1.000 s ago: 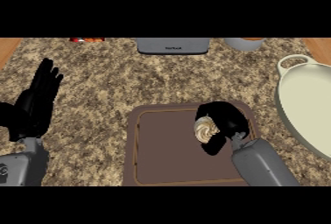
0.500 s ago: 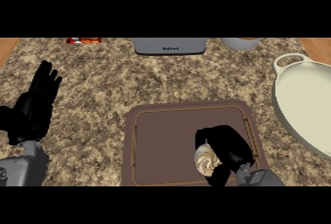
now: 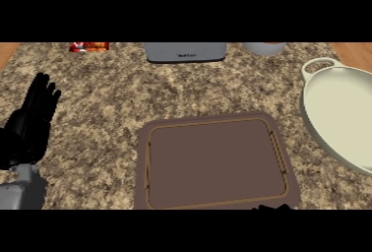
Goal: Pick the cupcake from the tray and place it in the pot
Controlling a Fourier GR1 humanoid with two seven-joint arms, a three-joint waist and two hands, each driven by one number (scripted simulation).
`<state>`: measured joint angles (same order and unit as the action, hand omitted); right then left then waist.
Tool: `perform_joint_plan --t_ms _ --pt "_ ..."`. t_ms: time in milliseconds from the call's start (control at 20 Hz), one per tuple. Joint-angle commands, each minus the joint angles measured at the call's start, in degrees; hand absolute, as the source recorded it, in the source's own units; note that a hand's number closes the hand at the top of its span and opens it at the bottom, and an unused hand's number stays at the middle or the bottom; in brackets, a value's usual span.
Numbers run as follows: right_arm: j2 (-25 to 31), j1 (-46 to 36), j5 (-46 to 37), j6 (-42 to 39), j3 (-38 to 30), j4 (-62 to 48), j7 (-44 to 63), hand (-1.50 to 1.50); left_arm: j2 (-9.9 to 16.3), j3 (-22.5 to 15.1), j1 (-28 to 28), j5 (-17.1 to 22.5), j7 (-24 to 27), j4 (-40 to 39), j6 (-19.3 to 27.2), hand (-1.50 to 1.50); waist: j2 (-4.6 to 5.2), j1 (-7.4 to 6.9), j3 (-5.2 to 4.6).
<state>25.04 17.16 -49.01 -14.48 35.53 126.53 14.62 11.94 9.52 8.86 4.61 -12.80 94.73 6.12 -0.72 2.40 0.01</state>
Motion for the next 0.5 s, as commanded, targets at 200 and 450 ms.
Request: perform_joint_plan --t_ms 200,450 --pt "-1.9 7.4 2.8 12.5 -12.5 18.0 -0.1 1.5 -0.4 -0.6 0.3 -0.6 -1.9 2.0 1.1 0.0 0.1 0.29 0.11" --pt "-3.2 8.6 7.8 16.1 -21.3 22.1 -0.5 1.5 -1.0 -1.1 -1.1 -0.8 -0.3 1.6 0.4 0.0 0.24 0.03 0.01"
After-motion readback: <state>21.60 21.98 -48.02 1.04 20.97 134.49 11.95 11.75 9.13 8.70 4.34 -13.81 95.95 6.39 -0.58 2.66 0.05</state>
